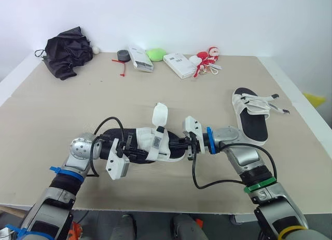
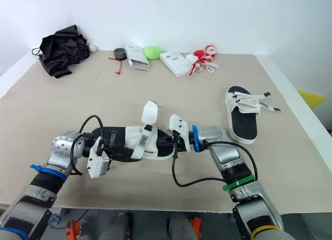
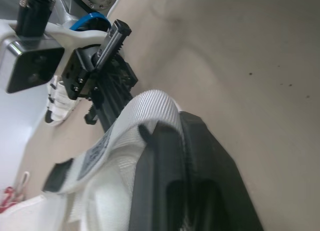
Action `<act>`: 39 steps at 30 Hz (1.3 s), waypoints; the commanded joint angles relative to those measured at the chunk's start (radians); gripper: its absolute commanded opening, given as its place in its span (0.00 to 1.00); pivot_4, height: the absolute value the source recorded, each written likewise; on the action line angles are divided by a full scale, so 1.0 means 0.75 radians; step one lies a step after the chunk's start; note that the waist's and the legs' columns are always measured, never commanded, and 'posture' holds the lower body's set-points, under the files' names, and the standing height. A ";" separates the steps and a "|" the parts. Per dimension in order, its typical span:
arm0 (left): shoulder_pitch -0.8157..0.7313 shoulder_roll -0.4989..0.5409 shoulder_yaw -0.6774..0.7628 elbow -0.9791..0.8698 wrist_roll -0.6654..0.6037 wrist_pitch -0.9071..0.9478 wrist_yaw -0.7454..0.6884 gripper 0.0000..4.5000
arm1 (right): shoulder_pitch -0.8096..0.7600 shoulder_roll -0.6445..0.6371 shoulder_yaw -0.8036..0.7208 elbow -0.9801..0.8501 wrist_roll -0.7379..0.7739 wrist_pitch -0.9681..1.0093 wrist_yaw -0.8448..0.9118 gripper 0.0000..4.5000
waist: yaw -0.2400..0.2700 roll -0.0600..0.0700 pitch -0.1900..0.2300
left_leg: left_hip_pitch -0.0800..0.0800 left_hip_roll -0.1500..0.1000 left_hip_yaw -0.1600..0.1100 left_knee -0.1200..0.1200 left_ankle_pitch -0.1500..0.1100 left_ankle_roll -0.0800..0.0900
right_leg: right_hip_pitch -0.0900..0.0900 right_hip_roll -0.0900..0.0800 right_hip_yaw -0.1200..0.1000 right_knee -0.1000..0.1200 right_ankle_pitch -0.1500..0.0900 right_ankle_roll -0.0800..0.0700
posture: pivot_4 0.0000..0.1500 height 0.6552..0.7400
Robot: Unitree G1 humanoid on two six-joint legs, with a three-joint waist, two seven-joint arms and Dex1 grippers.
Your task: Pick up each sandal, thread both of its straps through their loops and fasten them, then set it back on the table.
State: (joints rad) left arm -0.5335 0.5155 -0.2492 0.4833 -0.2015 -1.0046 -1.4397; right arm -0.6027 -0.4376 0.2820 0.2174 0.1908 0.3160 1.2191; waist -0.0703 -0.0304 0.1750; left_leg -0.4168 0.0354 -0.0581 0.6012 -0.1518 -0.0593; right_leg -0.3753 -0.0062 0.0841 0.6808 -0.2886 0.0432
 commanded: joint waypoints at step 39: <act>-0.025 0.436 -0.095 -0.836 -0.589 2.324 -0.123 1.00 | -0.016 0.005 0.065 0.111 -0.049 -0.009 0.008 0.00 | -0.007 0.000 0.004 | 0.002 0.007 0.000 -0.002 -0.001 0.000 | -0.001 0.007 -0.001 0.002 -0.003 -0.007 | 1.00 0.98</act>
State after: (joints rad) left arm -0.5575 0.8346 -0.3045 -0.1182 -0.6801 0.7779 -1.5117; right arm -0.6371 -0.4294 0.3021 0.2683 0.1904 0.2876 1.2348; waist -0.0754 -0.0301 0.1776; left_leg -0.4152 0.0404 -0.0580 0.5996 -0.1528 -0.0596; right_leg -0.3763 -0.0014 0.0834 0.6820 -0.2909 0.0377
